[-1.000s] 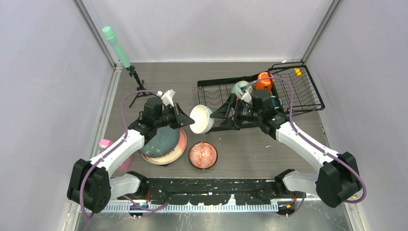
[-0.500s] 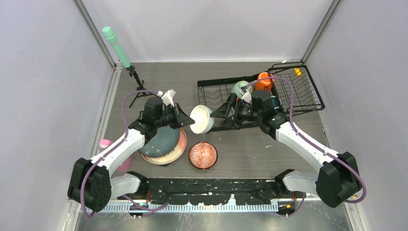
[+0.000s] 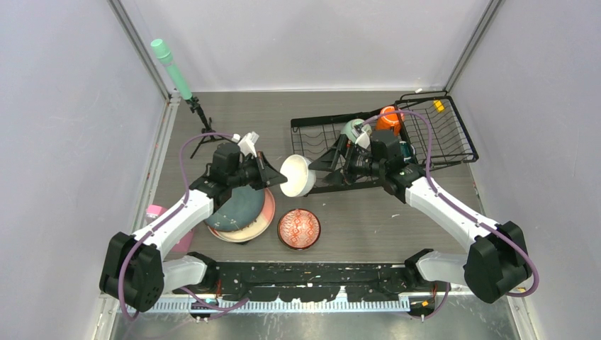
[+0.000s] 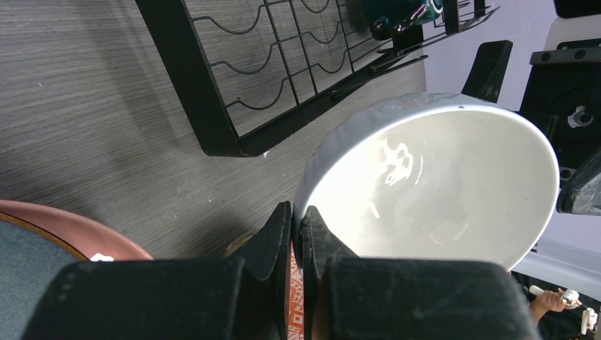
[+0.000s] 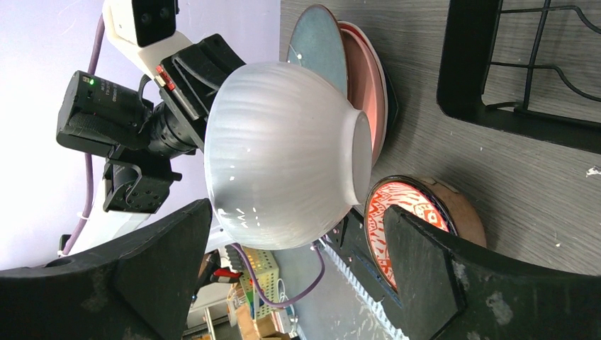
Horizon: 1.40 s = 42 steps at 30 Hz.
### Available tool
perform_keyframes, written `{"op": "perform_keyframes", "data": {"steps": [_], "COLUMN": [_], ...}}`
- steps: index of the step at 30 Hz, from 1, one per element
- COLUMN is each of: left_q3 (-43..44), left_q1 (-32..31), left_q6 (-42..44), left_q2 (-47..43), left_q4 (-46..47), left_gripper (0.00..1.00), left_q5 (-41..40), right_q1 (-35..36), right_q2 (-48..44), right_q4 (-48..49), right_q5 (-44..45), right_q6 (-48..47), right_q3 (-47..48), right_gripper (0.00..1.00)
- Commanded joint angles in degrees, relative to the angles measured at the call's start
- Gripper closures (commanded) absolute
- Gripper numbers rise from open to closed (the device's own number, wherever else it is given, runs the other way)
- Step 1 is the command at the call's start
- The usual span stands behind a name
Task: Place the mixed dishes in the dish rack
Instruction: Pick up the bowl from the corner of the board.
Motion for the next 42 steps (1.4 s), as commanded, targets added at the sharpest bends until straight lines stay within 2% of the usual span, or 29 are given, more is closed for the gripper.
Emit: {"op": "perform_keyframes", "data": {"steps": [1, 5, 9, 28, 42], "left_q3": [1.7, 2.2, 1.9, 2.1, 1.0], "left_q1": [0.3, 0.4, 0.3, 0.3, 0.4], "left_q6": [-0.8, -1.3, -1.3, -2.9, -4.4], "left_q2": [0.1, 0.6, 0.3, 1.9, 2.2], "left_q4": [6.0, 6.1, 6.2, 10.3, 13.4], "left_gripper": [1.00, 1.00, 1.00, 1.00, 1.00], "left_q5": [1.7, 1.8, 1.2, 2.4, 5.6], "right_q1": [0.1, 0.1, 0.2, 0.8, 0.8], "right_q2": [-0.6, -0.5, 0.2, 3.1, 4.6], "right_q4": [2.3, 3.1, 8.1, 5.4, 11.8], "right_q5": [-1.3, -3.1, -5.3, -3.8, -3.6], "right_q6": [0.8, 0.9, 3.1, 1.8, 2.1], "right_q3": [1.5, 1.6, 1.5, 1.5, 1.1], "right_gripper": [0.04, 0.03, 0.03, 0.03, 0.04]}}
